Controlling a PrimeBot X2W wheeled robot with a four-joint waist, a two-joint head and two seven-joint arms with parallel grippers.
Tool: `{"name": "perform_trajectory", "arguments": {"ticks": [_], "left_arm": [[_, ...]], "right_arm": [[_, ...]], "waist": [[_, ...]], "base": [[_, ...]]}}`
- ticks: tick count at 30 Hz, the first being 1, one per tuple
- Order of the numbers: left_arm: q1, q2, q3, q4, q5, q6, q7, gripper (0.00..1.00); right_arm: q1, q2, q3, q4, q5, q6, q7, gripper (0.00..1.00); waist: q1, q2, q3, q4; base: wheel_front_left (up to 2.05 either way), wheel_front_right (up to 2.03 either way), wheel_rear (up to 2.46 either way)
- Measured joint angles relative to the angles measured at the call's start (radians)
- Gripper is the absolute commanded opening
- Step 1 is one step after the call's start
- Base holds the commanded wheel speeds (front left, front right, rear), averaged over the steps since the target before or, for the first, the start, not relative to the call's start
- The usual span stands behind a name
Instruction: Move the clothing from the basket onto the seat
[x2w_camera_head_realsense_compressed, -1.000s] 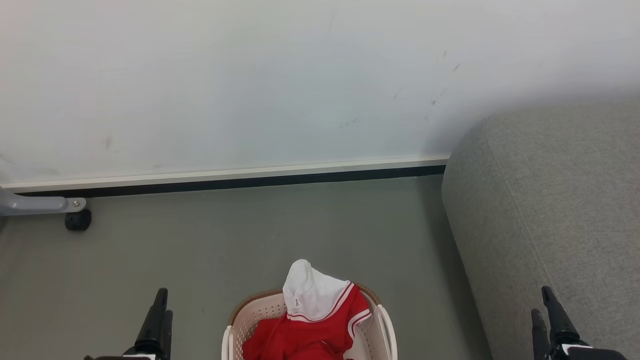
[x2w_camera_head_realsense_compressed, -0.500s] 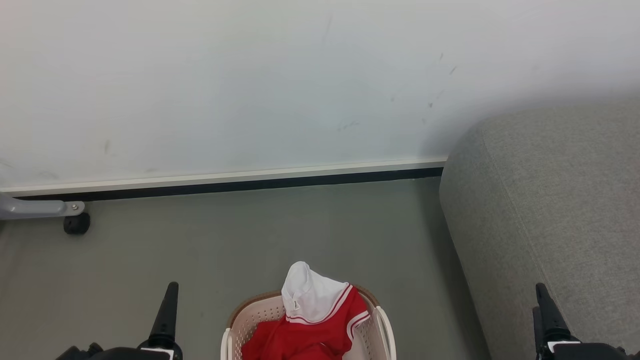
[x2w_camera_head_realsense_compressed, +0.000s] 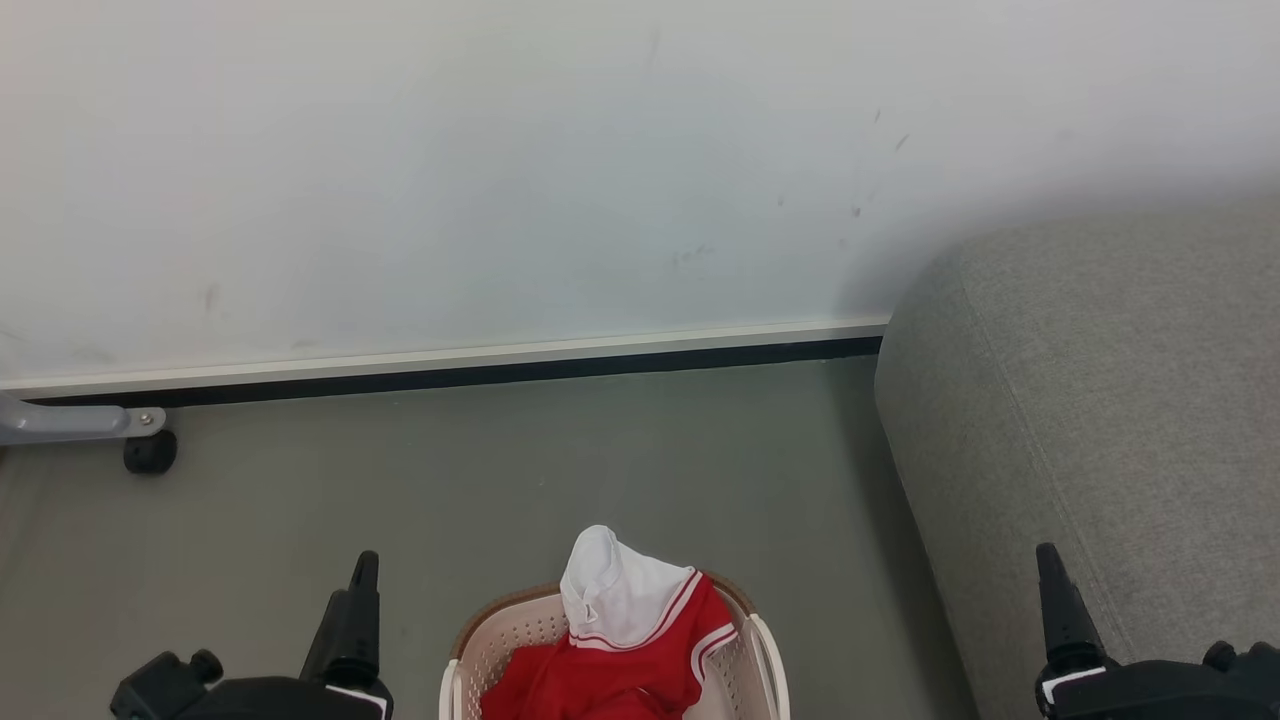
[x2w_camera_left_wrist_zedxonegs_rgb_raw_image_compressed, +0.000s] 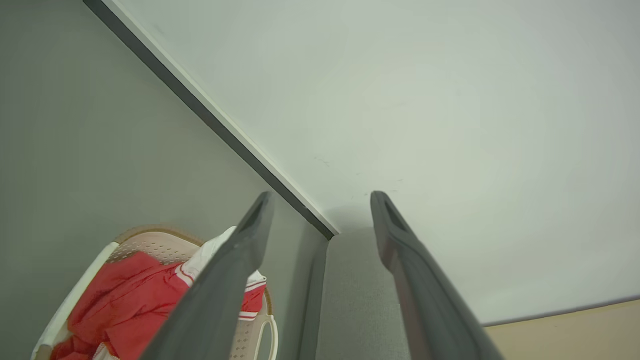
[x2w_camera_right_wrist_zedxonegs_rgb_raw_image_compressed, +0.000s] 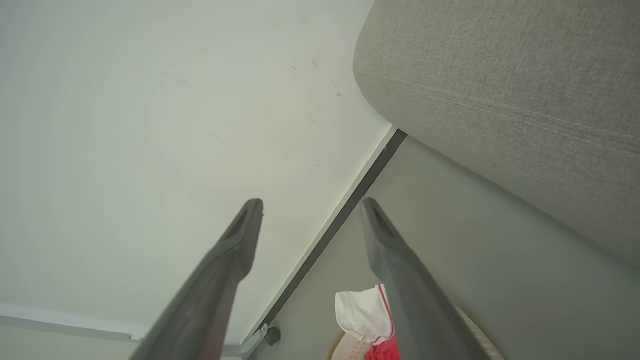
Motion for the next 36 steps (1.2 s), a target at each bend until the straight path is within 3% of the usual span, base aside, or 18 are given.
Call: {"name": "perform_trajectory", "arguments": {"ticks": [36], "left_arm": [[0.063, 0.094, -0.082, -0.052, 0.625, 0.097, -0.135, 1.0]], "right_arm": [[0.042, -0.036, 0.183, -0.028, -0.588, -0.095, -0.136, 1.0]], "waist": [[0.0, 0.0, -0.006, -0.019]], "base": [[0.0, 0.0, 0.0]]}}
